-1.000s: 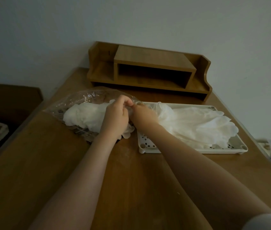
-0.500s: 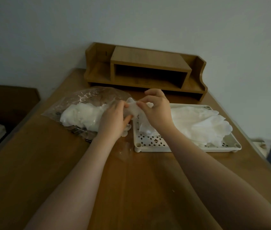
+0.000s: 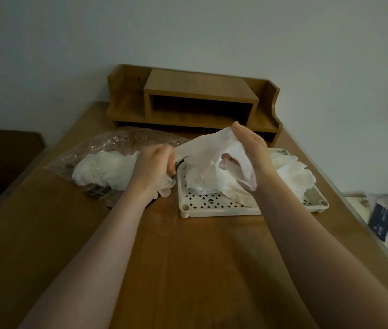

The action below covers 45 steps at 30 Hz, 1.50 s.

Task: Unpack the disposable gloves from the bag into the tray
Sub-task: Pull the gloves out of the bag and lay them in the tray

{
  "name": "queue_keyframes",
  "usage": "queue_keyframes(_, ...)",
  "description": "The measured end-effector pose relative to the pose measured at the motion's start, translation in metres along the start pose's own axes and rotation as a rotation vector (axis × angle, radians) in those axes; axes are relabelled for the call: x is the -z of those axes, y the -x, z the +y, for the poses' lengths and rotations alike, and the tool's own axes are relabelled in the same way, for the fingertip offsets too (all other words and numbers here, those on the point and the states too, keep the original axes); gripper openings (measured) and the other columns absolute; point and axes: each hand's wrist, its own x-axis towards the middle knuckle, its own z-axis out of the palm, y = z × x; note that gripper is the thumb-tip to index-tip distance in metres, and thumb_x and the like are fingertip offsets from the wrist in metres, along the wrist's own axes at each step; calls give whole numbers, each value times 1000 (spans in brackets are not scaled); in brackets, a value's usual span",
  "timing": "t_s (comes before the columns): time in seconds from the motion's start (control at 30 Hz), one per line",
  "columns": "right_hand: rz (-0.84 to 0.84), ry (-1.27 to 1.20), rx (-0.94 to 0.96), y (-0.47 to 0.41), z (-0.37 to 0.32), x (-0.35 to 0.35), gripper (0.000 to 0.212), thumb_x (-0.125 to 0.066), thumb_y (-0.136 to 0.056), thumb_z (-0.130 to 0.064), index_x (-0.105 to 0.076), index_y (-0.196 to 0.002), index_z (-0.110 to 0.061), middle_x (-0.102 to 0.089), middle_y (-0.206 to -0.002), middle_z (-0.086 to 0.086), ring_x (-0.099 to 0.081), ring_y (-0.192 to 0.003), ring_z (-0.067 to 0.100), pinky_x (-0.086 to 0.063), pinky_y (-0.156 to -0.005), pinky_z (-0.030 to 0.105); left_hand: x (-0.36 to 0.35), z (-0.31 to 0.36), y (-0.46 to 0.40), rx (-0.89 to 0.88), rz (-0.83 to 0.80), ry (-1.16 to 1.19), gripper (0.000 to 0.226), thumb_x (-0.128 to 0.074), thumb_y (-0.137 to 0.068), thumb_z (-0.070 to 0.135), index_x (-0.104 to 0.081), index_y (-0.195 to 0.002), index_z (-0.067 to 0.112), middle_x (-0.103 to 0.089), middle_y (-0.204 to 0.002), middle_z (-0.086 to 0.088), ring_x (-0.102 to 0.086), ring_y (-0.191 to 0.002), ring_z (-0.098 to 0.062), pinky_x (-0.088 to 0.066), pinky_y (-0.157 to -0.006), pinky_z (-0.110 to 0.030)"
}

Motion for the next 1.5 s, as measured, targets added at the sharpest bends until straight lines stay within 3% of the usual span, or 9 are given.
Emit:
queue_keyframes(0.17,-277,-345,-109,10,-12,17,15,-40,-98,-18,-47,-89,-8,-60,-60,4,-62,-47,13,-49,-41,21,-14,18,5,113,0,633,28,-42,-97,14,-54,-73,14,-62,-70,2,-65,-74,-13,-49,-81,-32)
queue_keyframes(0.37,-406,-539,-49,20,-18,34,14,-46,-92,-8,-55,-102,-10,-66,-79,7,-67,-66,17,-55,-55,25,-37,32,28,-64,-309,252,36,-49,-92,32,-44,-121,53,-22,-154,10,-21,-139,-6,-26,-114,-41)
queue_keyframes(0.47,-374,-491,-60,19,-24,40,27,-61,-84,-9,-53,-110,-9,-61,-100,13,-65,-87,26,-57,-65,32,-45,42,39,-248,-345,122,55,-60,-90,22,-31,-128,50,-4,-151,23,-7,-133,8,-24,-110,-25)
queue_keyframes(0.57,-359,-491,-83,21,-30,46,20,-51,-90,-10,-57,-109,-6,-54,-111,16,-59,-98,31,-57,-72,36,-55,52,43,-457,-340,-11,63,-69,-84,17,-34,-131,41,-29,-145,16,-28,-132,1,-33,-103,-13)
queue_keyframes(0.73,-467,-605,-181,21,-34,58,39,-36,-87,-7,-57,-114,10,-58,-112,27,-61,-98,40,-55,-80,46,-64,70,37,-593,-125,-26,20,-66,-84,9,-59,-97,23,-61,-99,11,-57,-92,-3,-50,-76,-19)
queue_keyframes(0.87,-433,-352,-170,26,-43,62,40,-73,-66,2,-67,-106,2,-68,-93,16,-71,-77,20,-58,-59,21,-65,79,33,-270,-119,217,16,-55,-94,18,-67,-85,25,-70,-81,4,-68,-79,-12,-57,-70,-31)
queue_keyframes(1.1,-127,190,31,32,-52,55,21,-59,-89,-20,-61,-70,-12,-60,-67,-3,-56,-63,9,-48,-65,21,-67,72,27,194,-201,587,20,-49,-97,22,-66,-98,13,-71,-93,-6,-69,-82,-17,-57,-73,-36)
queue_keyframes(1.27,-159,126,-1,34,-50,50,23,-47,-98,-22,-60,-86,-8,-61,-77,2,-60,-72,13,-52,-74,24,-64,68,30,388,-313,706,25,-51,-95,27,-67,-105,11,-71,-97,-9,-66,-89,-24,-53,-80,-39)
queue_keyframes(1.5,-142,205,-109,34,-54,46,23,-51,-97,-24,-61,-80,-13,-66,-64,-4,-64,-58,10,-52,-53,22,-64,55,20,205,-264,495,89,-81,-67,27,-32,-140,40,-44,-136,-1,-56,-116,-28,-52,-90,-48)
